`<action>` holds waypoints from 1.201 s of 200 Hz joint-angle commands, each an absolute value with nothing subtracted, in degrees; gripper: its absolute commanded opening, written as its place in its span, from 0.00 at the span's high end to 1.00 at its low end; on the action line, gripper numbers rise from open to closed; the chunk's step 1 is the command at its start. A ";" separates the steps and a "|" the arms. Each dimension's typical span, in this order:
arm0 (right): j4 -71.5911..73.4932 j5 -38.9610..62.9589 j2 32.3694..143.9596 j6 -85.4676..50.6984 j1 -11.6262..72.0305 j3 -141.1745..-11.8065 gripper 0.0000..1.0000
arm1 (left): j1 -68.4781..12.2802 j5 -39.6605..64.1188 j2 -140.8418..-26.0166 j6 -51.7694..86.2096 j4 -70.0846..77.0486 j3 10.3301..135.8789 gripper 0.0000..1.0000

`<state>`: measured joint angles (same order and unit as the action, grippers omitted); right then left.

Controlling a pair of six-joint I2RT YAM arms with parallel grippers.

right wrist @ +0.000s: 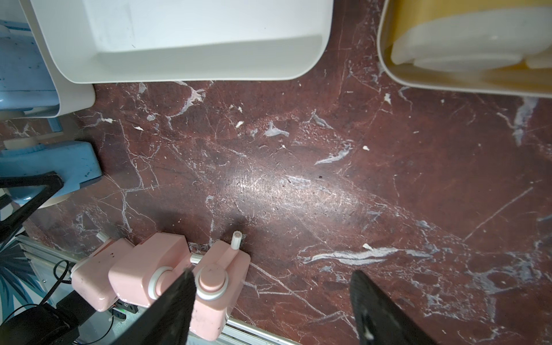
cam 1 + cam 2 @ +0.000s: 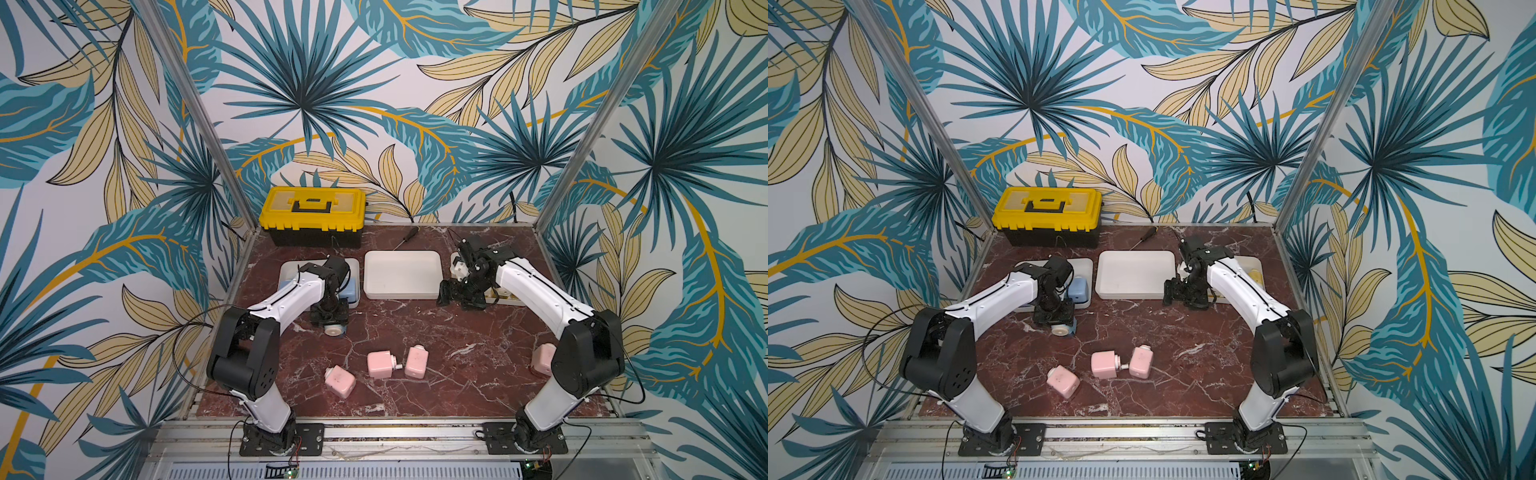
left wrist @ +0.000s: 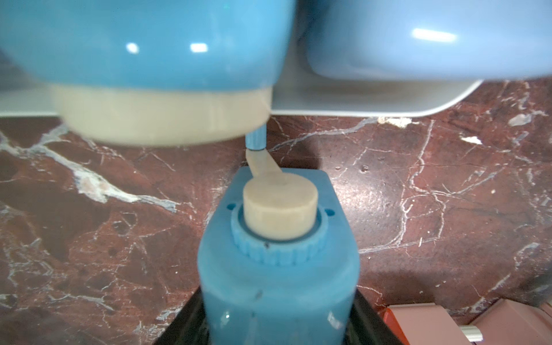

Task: Place the pencil sharpeners by color into the storage box
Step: Pick up the pencil sharpener from the center of the board.

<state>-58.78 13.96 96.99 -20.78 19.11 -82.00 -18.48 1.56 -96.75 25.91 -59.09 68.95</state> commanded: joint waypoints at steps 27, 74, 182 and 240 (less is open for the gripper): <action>-59.09 13.46 96.95 -21.18 19.34 -80.99 0.18 | -18.16 1.89 -100.43 24.61 -55.46 69.93 0.34; -59.28 13.45 96.94 -21.10 19.34 -81.06 0.18 | -18.14 1.80 -101.66 25.05 -55.46 70.57 0.30; -59.14 13.91 97.73 -20.84 19.34 -81.99 0.18 | -18.70 3.92 -97.27 27.18 -55.55 68.72 0.54; -58.18 15.12 98.17 -20.88 19.32 -82.60 0.18 | -19.13 4.63 -88.80 27.23 -59.66 67.41 0.55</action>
<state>-58.43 14.28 96.99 -20.78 19.11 -82.00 -18.92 4.80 -92.60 27.31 -56.71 67.29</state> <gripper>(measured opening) 0.823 0.605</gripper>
